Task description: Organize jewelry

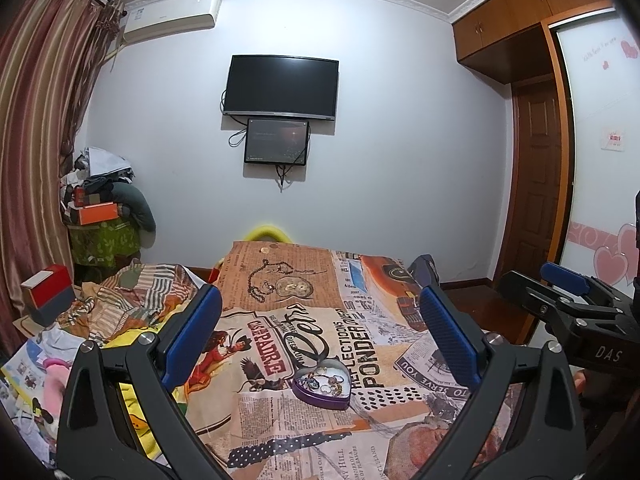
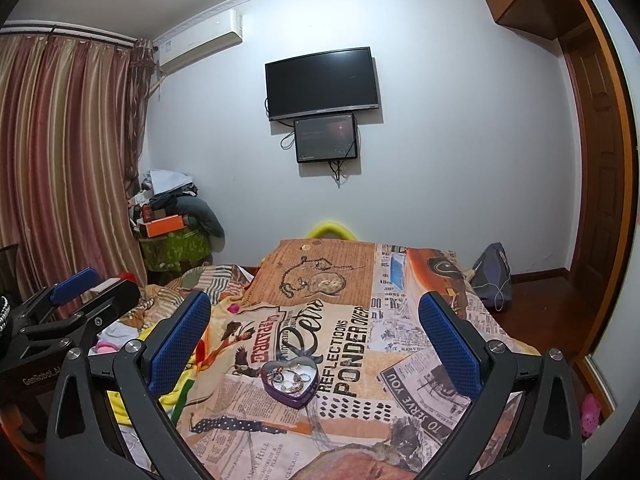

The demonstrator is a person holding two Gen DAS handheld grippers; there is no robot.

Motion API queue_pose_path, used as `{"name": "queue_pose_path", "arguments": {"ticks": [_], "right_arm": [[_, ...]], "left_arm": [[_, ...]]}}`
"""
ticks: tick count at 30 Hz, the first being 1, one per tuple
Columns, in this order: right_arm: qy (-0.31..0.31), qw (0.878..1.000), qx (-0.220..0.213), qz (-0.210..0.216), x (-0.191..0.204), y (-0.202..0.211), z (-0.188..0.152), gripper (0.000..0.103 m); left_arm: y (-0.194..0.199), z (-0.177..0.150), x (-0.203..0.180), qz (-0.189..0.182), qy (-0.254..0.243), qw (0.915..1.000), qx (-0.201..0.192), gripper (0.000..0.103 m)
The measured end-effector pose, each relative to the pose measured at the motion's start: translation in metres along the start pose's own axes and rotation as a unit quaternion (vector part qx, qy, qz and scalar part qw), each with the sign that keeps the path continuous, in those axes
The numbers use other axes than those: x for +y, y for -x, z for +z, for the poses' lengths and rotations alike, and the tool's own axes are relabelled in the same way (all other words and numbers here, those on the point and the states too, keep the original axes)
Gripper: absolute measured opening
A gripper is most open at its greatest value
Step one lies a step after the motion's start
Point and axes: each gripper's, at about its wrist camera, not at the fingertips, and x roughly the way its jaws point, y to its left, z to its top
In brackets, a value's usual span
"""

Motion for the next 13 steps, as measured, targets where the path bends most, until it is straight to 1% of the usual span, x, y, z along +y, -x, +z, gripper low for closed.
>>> {"name": "queue_pose_path", "arguments": {"ticks": [13], "right_arm": [[-0.007,1.000,0.003,0.000,-0.0038,-0.0012,-0.0007,0.103]], "left_arm": [[-0.0054,-0.0029,-0.0003,0.005,0.002,1.0000,0.007,0.100]]}}
